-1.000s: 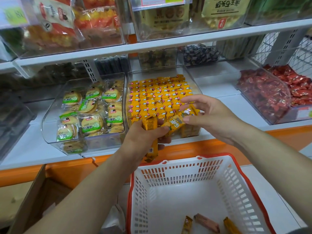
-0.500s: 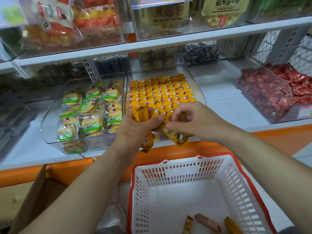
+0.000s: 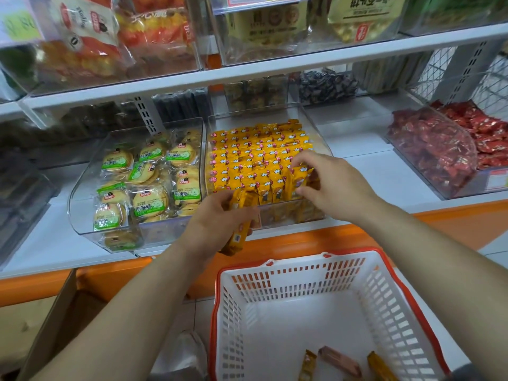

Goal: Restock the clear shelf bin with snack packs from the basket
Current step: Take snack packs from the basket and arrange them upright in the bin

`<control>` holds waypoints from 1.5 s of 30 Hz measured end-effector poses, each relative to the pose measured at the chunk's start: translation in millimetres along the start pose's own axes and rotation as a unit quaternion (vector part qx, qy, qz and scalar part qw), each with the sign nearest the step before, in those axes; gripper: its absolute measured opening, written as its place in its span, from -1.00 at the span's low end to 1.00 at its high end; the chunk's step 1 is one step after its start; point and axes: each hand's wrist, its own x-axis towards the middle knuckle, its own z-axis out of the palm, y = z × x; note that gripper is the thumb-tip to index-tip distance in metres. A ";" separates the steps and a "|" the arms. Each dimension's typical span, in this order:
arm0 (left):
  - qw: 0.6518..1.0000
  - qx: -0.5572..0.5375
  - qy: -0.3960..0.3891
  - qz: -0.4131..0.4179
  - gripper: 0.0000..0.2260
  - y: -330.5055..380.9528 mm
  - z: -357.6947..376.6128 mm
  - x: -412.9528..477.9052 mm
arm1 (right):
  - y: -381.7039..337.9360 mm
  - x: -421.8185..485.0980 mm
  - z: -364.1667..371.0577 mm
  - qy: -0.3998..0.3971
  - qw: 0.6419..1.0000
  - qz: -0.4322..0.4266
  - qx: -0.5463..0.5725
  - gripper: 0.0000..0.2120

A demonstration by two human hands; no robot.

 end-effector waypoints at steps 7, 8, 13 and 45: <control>0.998 -0.039 0.044 0.016 -0.90 4.5 2.5 -3.4 | -8.5 1.5 3.4 -0.134 0.963 0.000 -0.234 -0.58; 0.997 -0.054 0.046 0.008 -0.81 5.0 2.7 -3.6 | -10.1 1.5 2.7 -0.144 0.960 0.004 -0.240 -0.54; 0.998 -0.040 0.039 0.006 -0.67 6.0 7.5 -5.3 | -23.5 -7.6 -0.7 -0.045 0.988 -0.003 -0.150 -0.59; 0.997 -0.012 -0.011 0.070 -0.63 7.9 31.0 -9.6 | -14.0 -12.3 -8.1 -0.057 0.866 0.159 0.470 -0.94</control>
